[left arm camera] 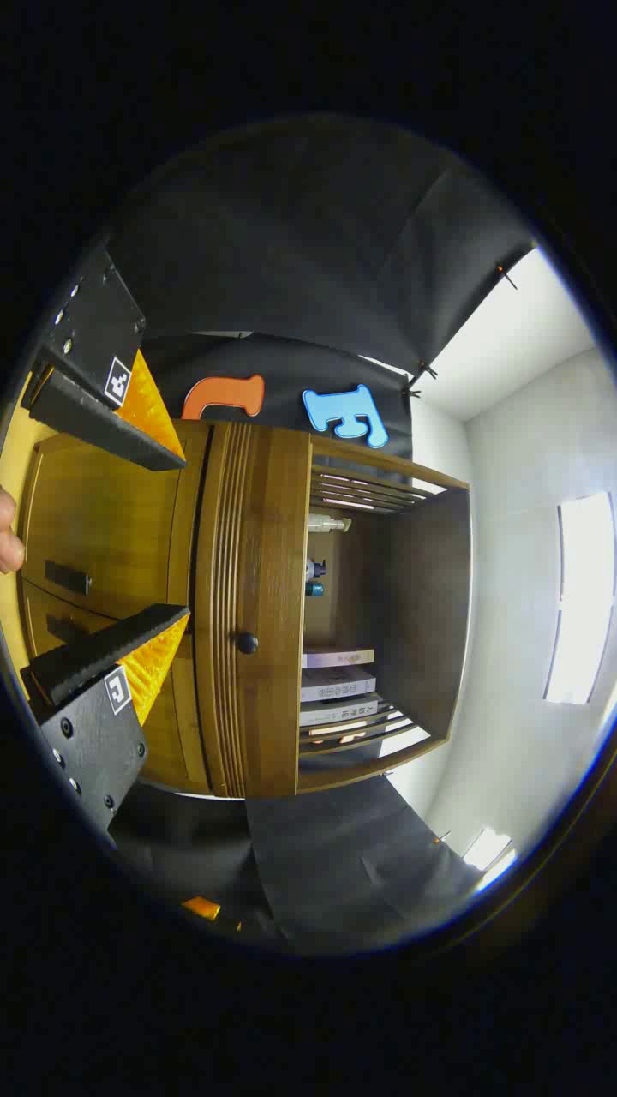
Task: Open the right door of the double-door shoe cabinet with the right hand, and open the left door with the left hand.
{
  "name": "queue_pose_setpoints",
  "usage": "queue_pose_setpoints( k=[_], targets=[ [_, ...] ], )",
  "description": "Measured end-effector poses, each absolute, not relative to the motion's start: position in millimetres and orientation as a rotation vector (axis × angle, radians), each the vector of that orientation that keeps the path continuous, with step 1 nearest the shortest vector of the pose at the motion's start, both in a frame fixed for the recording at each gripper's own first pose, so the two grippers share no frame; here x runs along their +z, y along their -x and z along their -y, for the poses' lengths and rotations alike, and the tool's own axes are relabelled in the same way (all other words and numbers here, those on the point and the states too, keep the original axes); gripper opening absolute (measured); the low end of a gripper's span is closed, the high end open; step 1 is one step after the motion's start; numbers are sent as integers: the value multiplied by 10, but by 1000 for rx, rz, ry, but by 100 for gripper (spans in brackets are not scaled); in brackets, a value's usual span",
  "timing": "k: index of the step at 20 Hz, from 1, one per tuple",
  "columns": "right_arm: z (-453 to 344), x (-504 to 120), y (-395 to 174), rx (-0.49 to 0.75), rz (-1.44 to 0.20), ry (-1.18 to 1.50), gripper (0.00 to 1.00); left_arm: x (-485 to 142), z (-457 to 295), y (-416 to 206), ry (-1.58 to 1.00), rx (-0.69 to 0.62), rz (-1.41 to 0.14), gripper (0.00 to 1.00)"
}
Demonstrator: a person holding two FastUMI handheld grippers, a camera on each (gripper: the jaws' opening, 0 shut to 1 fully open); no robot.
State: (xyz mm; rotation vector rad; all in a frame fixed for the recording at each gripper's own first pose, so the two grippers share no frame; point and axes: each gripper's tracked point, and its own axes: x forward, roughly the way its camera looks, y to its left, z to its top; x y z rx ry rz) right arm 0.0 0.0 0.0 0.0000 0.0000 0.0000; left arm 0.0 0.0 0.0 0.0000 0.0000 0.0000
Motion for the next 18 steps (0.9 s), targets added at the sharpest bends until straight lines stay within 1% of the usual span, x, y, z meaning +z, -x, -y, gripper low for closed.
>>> queue_pose_setpoints(
  k=[1, 2, 7, 8, 12, 18],
  targets=[
    [-85, -10, -16, 11, -6, 0, 100, 1, -24, 0, 2, -6, -3, 100],
    [-158, -2, -31, 18, -10, -3, 100, -6, -41, -8, 3, -14, -7, 94],
    [-396, 66, -163, 31, -3, 7, 100, 28, -98, -60, -16, -50, 18, 94],
    [-460, 54, -195, 36, -11, 10, 100, 26, -90, -66, -19, -60, 20, 100],
    [-658, 52, -266, 58, -20, 3, 100, -36, -43, -85, -48, -98, 18, 100],
    [-628, -4, -339, 29, -32, -1, 100, -176, -28, -106, -36, -124, -10, 100]
  ],
)
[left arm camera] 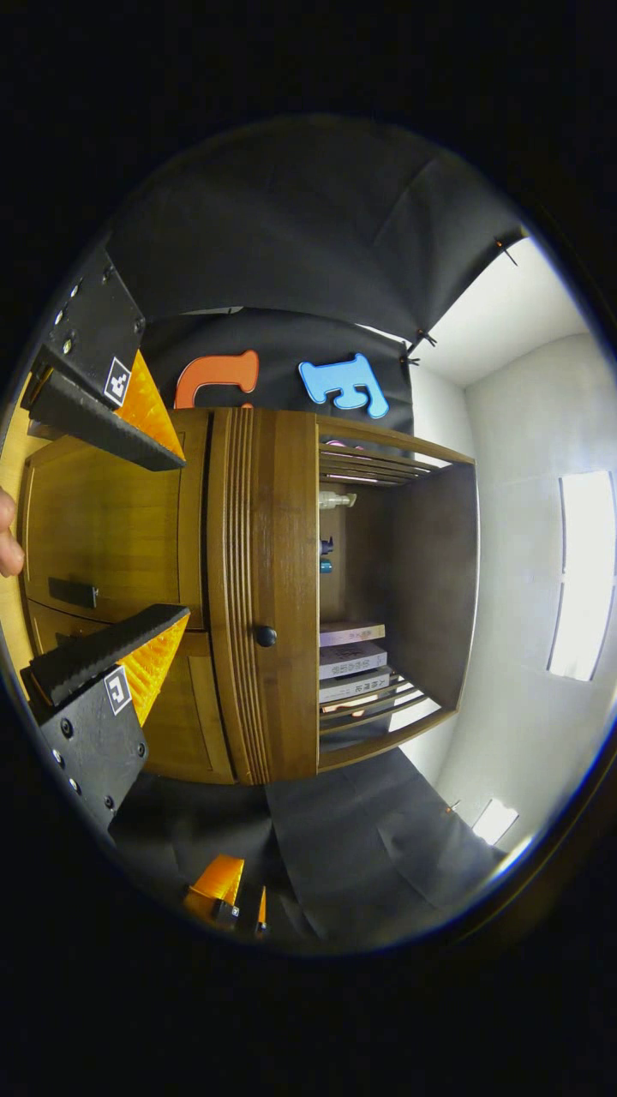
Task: Open the right door of the double-door shoe cabinet with the right hand, and open the left door with the left hand.
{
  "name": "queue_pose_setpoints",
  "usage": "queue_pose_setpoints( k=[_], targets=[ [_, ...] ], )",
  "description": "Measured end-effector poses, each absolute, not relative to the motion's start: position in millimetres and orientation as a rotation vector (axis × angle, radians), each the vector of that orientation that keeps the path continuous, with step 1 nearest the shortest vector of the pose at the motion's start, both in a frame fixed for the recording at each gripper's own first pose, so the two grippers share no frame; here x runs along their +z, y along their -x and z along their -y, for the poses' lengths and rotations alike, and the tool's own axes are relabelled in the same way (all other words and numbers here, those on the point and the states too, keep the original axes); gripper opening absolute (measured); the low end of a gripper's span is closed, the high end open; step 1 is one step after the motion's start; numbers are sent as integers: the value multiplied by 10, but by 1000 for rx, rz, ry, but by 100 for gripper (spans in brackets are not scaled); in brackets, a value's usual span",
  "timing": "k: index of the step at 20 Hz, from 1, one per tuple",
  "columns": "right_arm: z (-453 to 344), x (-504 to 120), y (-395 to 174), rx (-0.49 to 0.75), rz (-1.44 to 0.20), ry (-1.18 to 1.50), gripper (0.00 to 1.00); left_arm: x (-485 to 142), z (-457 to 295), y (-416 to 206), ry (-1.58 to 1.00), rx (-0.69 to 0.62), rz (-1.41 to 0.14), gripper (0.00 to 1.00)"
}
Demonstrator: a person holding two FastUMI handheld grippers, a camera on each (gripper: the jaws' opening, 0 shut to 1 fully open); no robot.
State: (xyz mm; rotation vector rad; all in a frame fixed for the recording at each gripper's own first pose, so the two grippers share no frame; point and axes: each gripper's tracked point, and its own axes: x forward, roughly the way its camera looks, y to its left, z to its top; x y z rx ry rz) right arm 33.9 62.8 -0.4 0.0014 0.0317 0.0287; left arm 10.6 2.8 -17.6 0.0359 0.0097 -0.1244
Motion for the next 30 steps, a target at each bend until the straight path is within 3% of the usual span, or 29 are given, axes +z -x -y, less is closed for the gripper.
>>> queue_pose_setpoints(
  k=[2, 13, 14, 16, 20, 21, 22, 30],
  targets=[
    [-631, -43, -364, 29, -44, -12, 100, -199, -62, -110, -22, -118, -18, 94],
    [-968, -341, -555, 68, -109, -55, 100, -363, -348, -102, -16, -78, -44, 94],
    [-1030, -384, -576, 75, -117, -54, 100, -377, -371, -98, -12, -73, -44, 100],
    [-1170, -503, -631, 89, -141, -53, 100, -377, -445, -92, -12, -74, -44, 94],
    [-1453, -665, -745, 122, -161, -56, 100, -379, -682, -107, -38, -52, -31, 94],
    [-1512, -717, -751, 127, -163, -50, 100, -398, -720, -118, -38, -48, -33, 100],
    [-1566, -784, -767, 130, -173, -45, 100, -410, -759, -122, -34, -46, -38, 94],
    [-2030, -1489, -958, 175, -332, -67, 100, -475, -977, -80, -28, -34, -37, 94]
  ],
)
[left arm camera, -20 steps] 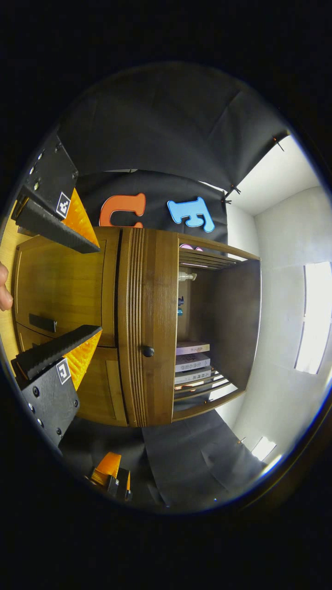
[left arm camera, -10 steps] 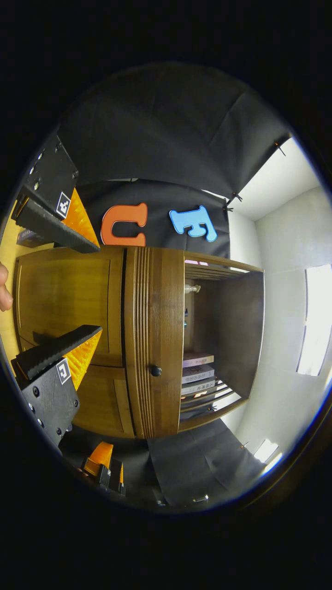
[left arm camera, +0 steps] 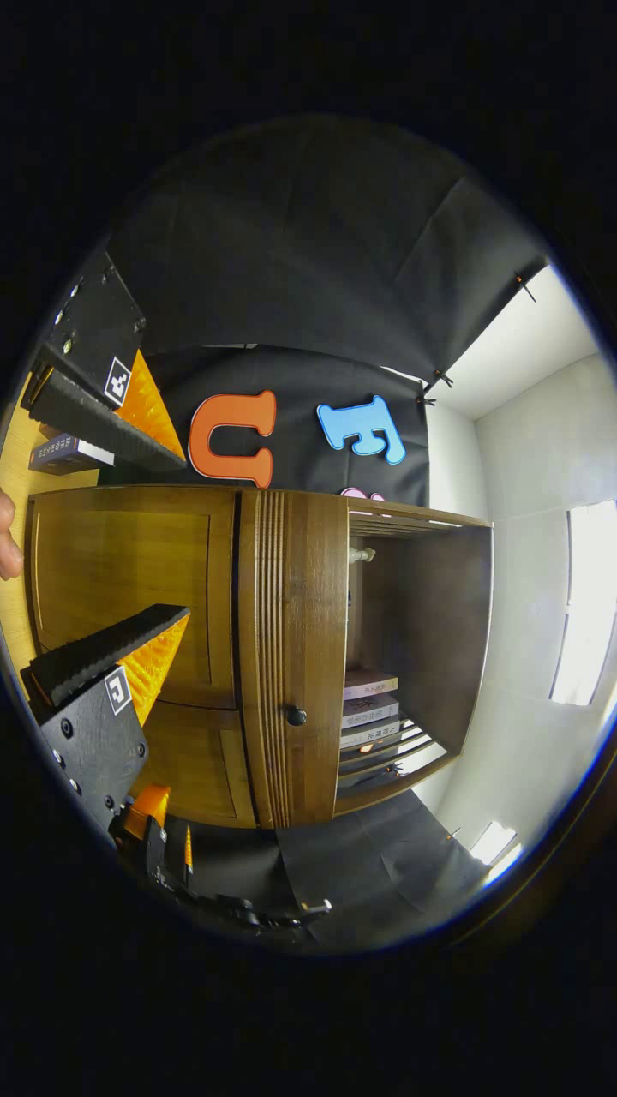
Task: Open the right door of the double-door shoe cabinet with the right hand, and open the left door with the left hand.
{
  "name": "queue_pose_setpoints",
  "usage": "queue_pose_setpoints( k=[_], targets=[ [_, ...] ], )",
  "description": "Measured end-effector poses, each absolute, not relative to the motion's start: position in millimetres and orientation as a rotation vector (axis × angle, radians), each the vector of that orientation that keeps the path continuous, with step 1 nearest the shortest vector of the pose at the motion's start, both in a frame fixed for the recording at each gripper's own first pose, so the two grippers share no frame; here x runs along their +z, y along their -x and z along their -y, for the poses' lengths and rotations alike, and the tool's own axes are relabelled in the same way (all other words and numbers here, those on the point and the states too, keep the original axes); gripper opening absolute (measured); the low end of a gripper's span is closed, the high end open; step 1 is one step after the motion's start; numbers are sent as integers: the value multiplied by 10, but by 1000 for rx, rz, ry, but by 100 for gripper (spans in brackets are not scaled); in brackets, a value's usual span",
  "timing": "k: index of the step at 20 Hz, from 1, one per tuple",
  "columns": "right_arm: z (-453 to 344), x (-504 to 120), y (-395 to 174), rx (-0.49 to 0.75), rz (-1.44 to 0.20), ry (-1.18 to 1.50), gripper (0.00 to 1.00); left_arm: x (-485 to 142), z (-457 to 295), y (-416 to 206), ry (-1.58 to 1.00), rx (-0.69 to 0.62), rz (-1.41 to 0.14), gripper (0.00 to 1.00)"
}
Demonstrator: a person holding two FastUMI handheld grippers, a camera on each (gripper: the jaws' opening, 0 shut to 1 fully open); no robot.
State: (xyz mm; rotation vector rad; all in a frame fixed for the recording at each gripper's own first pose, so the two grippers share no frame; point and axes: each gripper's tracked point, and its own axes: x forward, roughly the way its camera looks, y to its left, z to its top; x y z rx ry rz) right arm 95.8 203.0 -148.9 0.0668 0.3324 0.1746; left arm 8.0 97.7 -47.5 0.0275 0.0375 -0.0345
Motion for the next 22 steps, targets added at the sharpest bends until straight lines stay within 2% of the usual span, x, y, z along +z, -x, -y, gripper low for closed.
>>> queue_pose_setpoints(
  k=[6, 11, 16, 17, 20, 22],
  targets=[
    [-2410, -2038, -931, 231, -445, -84, 94, -593, -1132, -65, -25, -22, -59, 94],
    [-2603, -2432, -1063, 218, -520, -81, 88, -705, -1144, -83, -37, -39, -80, 94],
    [-2709, -2563, -1162, 224, -535, -119, 73, -873, -1088, -166, -26, -66, -122, 94],
    [-2717, -2559, -1152, 233, -527, -122, 65, -905, -1056, -194, -29, -70, -129, 94],
    [-2774, -2549, -1149, 252, -517, -146, 57, -934, -937, -256, -23, -87, -135, 94],
    [-2803, -2553, -1140, 267, -515, -155, 46, -960, -865, -249, -19, -104, -145, 94]
  ],
)
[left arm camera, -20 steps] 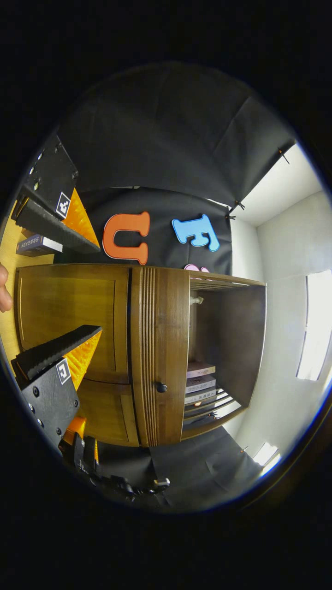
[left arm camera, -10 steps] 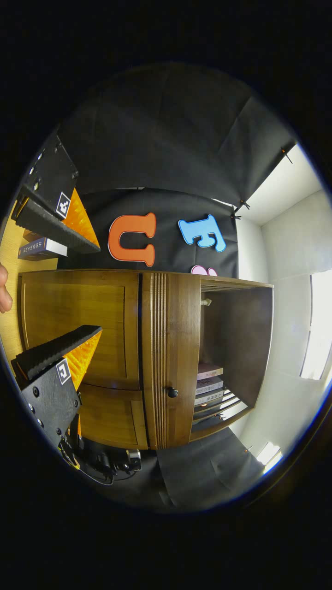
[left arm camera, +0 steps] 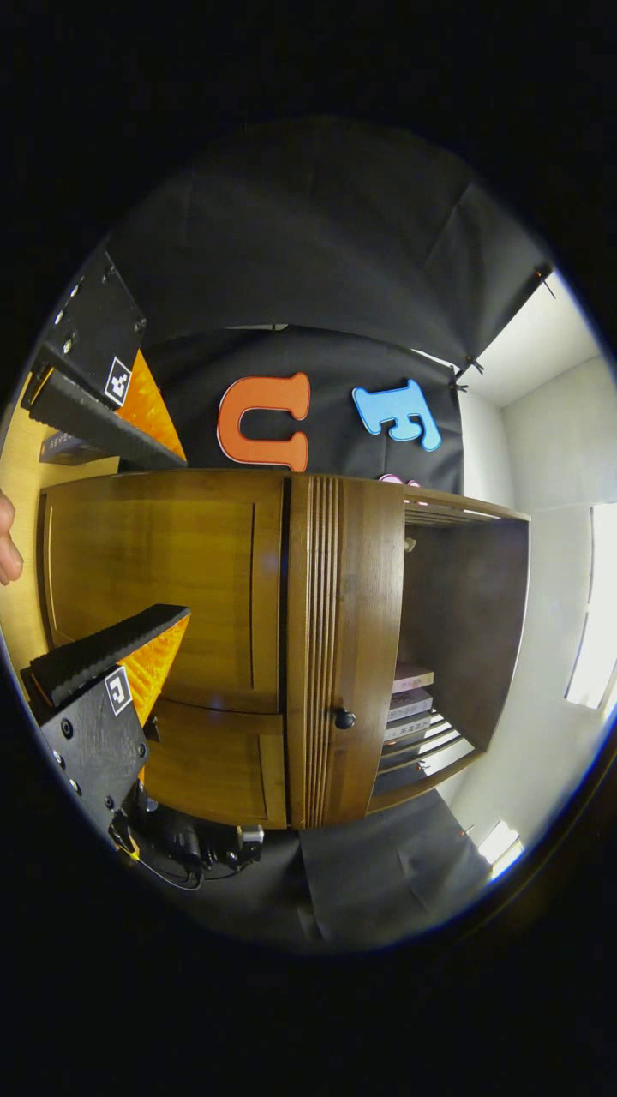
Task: Open the right door of the double-door shoe cabinet with the right hand, and open the left door with the left hand.
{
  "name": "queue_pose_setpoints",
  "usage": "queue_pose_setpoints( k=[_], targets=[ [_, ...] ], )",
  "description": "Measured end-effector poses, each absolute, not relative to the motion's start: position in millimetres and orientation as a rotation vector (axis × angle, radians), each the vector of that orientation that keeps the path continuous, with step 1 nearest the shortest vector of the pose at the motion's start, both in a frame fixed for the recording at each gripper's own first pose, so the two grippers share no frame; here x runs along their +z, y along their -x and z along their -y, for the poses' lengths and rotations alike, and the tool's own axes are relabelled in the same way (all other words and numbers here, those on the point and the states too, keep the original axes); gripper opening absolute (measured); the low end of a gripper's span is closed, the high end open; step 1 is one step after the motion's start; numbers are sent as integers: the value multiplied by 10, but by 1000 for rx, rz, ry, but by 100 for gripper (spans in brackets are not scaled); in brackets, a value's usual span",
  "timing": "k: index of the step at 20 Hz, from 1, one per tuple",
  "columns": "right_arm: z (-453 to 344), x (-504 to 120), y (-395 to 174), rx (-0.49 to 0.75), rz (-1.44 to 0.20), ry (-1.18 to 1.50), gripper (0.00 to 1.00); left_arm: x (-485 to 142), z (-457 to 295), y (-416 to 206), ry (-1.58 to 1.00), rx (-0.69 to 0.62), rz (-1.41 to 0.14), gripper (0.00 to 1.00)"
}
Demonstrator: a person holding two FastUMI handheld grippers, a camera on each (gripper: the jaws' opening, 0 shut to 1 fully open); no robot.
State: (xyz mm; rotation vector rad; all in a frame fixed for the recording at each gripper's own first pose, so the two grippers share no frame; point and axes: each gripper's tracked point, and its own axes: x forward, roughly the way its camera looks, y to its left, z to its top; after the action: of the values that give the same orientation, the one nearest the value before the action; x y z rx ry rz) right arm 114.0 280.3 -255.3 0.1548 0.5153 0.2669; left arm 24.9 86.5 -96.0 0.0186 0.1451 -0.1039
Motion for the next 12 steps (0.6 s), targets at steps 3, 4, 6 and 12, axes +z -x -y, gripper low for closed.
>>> queue_pose_setpoints(
  k=[3, 4, 6, 12],
  targets=[
    [-2800, -2545, -1135, 266, -513, -159, 37, -991, -789, -240, -22, -117, -156, 94],
    [-2800, -2543, -1136, 267, -515, -162, 35, -997, -772, -230, -23, -121, -158, 94],
    [-2789, -2538, -1123, 262, -516, -162, 30, -1024, -733, -216, -28, -126, -161, 94],
    [-2571, -2790, -1003, 167, -602, -199, 5, -1099, -658, -277, -29, -127, -167, 94]
  ],
)
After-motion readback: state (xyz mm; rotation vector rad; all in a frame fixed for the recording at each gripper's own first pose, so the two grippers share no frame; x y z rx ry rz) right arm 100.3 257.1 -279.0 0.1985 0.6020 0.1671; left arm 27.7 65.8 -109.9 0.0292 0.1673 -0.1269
